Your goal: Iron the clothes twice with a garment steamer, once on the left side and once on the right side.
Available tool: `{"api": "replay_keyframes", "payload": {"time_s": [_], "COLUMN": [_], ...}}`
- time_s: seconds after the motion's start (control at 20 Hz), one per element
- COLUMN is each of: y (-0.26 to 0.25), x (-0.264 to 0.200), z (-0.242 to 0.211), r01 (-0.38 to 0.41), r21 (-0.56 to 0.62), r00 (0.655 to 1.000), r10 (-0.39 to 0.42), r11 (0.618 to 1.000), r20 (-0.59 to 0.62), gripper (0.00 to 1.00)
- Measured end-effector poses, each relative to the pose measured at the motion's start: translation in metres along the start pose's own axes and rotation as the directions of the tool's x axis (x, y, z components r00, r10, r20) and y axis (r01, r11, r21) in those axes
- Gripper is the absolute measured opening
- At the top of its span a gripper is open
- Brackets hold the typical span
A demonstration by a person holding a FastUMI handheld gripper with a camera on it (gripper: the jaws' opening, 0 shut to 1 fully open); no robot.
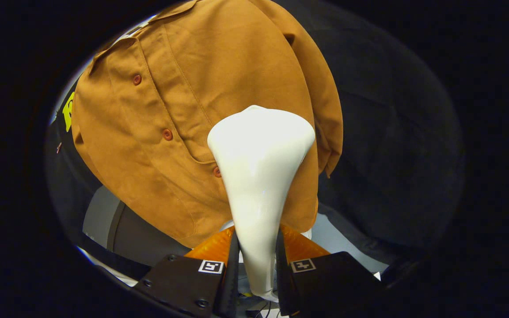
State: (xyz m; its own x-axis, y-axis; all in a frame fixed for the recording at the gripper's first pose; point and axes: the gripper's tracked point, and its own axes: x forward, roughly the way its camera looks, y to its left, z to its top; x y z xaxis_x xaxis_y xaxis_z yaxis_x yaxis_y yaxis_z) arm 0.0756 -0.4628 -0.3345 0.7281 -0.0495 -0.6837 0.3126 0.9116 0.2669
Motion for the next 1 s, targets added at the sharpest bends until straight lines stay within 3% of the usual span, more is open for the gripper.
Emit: {"api": "replay_keyframes", "payload": {"time_s": [0.2, 0.5, 1.0], "y": [-0.003, 0.018, 0.126], "x": [-0.009, -0.055, -0.136], "z": [-0.007, 0.020, 0.094], "r01": [0.025, 0.058, 0.056], "r21": [0.025, 0.004, -0.129], "r00": [1.000, 0.985, 0.897], "r10": [-0.026, -0.058, 0.007], "r11": [0.999, 0.998, 0.990], "r20": [0.017, 0.165, 0.442], "gripper": [0.40, 0.40, 0.40]}}
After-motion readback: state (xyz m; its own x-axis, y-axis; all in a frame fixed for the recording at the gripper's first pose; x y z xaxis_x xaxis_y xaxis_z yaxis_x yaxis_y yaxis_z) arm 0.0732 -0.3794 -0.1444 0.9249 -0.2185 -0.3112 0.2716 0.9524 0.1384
